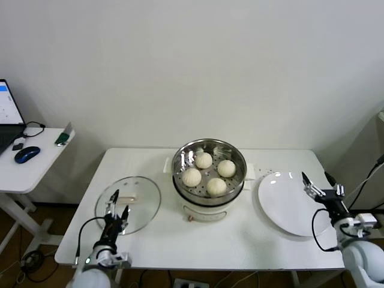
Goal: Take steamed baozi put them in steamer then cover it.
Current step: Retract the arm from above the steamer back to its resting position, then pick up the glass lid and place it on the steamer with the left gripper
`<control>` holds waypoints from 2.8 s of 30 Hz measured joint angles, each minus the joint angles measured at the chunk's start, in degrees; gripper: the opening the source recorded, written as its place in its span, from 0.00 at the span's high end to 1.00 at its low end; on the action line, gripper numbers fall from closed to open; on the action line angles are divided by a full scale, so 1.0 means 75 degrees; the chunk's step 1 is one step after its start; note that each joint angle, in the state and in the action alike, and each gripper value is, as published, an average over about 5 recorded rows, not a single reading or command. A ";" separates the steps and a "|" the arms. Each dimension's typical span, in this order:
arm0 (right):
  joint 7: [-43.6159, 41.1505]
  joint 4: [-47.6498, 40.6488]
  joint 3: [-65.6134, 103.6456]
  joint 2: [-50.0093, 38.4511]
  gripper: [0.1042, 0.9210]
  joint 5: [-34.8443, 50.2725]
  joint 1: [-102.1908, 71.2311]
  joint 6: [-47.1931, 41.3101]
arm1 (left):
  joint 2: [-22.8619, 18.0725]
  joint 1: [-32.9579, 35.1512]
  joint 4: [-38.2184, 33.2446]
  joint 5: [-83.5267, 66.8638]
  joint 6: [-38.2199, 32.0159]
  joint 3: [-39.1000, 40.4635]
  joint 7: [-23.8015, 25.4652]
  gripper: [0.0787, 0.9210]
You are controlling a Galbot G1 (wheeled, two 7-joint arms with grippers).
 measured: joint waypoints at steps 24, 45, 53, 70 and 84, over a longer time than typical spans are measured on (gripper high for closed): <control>-0.0293 -0.0193 0.0676 0.0654 0.12 -0.0456 -0.0587 0.0243 | -0.0253 -0.1913 0.2983 0.1074 0.0022 0.0530 -0.1256 0.12; -0.0577 -0.0482 0.0897 0.0833 0.12 -0.0722 -0.0702 0.0416 | -0.0305 -0.2644 0.3729 0.0878 0.0106 0.0781 -0.1507 0.37; -0.0617 -0.0542 0.0911 0.0947 0.12 -0.0836 -0.0681 0.0468 | -0.0301 -0.2698 0.3796 0.0848 0.0030 0.0799 -0.1441 0.65; -0.0631 -0.0788 0.0950 0.0848 0.12 -0.1011 -0.0478 0.0547 | 0.0265 -0.2140 0.2459 0.0535 0.0477 0.0586 -0.1174 0.91; -0.0619 -0.1141 0.0641 0.0595 0.12 -0.1360 -0.0044 0.0582 | 0.1859 -0.1545 -0.0714 -0.0108 0.2406 0.0651 -0.0310 0.91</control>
